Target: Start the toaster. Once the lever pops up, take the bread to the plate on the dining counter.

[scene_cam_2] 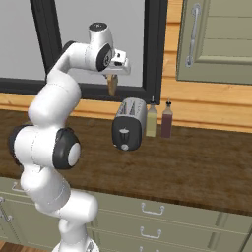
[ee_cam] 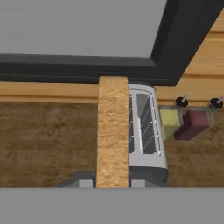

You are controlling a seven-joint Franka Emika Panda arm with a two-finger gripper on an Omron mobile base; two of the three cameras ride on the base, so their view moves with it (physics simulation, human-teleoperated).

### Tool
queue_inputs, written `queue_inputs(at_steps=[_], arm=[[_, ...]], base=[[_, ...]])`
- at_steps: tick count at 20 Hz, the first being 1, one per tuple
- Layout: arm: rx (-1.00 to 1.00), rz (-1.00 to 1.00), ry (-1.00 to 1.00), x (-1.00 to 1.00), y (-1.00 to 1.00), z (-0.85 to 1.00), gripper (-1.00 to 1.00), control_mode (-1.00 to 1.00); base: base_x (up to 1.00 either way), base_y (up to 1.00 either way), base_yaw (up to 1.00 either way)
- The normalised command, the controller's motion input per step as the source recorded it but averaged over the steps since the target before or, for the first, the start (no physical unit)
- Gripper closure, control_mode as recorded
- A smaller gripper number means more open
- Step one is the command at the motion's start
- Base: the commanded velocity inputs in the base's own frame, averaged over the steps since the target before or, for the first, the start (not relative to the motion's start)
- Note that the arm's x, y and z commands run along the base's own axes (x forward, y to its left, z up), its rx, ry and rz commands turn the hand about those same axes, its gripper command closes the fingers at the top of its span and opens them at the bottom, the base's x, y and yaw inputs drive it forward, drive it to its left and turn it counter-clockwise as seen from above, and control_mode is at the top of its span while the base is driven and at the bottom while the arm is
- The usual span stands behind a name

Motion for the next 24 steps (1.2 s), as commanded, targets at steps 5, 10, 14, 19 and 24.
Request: queue_inputs(at_steps=[5, 10, 14, 19, 24], arm=[[0.0, -0.09, 0.0, -1.0, 0.36, 0.45, 1.0, -1.0], [0.0, -0.1, -0.09, -1.0, 0.34, 0.01, 1.0, -1.0], [-0.03, -0.05, -0.01, -0.95, 0.23, -0.04, 1.0, -1.0], [0.0, 0.0, 0.0, -0.32, -0.03, -0.29, 1.0, -1.0], [0.0, 0.0, 0.0, -0.3, -0.2, -0.25, 1.0, -1.0]], base=[[0.0, 0.0, 0.0], [0.0, 0.0, 0.0], [0.0, 0.0, 0.0], [0.0, 0.0, 0.0], [0.0, 0.0, 0.0]])
